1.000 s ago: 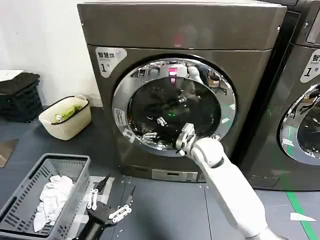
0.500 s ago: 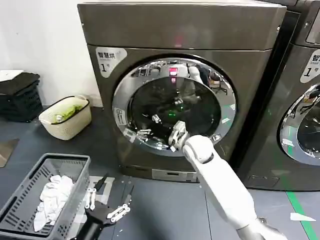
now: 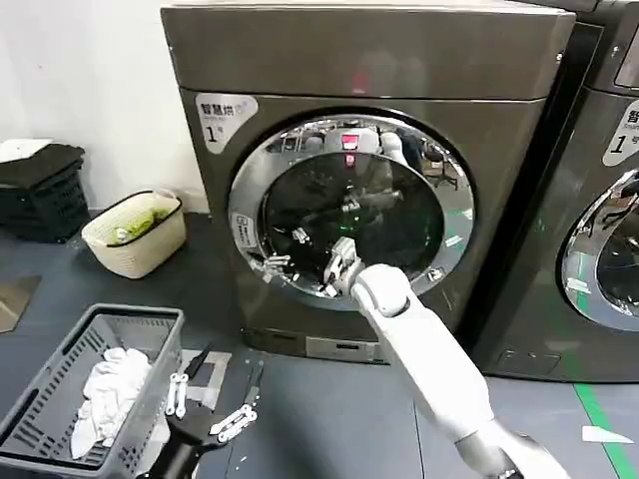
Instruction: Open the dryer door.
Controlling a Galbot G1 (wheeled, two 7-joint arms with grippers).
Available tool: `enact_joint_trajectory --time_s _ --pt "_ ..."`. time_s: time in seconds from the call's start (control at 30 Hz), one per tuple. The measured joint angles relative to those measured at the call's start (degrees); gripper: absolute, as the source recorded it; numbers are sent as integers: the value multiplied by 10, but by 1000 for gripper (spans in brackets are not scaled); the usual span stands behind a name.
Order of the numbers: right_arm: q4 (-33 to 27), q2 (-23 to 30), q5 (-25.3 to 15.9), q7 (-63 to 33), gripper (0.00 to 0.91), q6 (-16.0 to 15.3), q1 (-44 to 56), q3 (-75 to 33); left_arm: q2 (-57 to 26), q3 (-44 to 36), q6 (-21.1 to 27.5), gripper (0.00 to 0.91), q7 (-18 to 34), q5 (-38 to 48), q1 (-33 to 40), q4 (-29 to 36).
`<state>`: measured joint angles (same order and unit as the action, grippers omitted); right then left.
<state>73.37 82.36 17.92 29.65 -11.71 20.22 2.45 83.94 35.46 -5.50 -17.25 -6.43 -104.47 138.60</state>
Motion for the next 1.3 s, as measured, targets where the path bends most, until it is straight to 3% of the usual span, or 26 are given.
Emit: enact_joint_trajectory --time_s 0.7,1.3 --pt "-32 4 2 45 907 20 -24 22 2 3 -1 907 0 -1 -5 4" --pt "-13 -15 35 114 907 35 -20 43 0 9 -1 907 0 2 -2 -1"
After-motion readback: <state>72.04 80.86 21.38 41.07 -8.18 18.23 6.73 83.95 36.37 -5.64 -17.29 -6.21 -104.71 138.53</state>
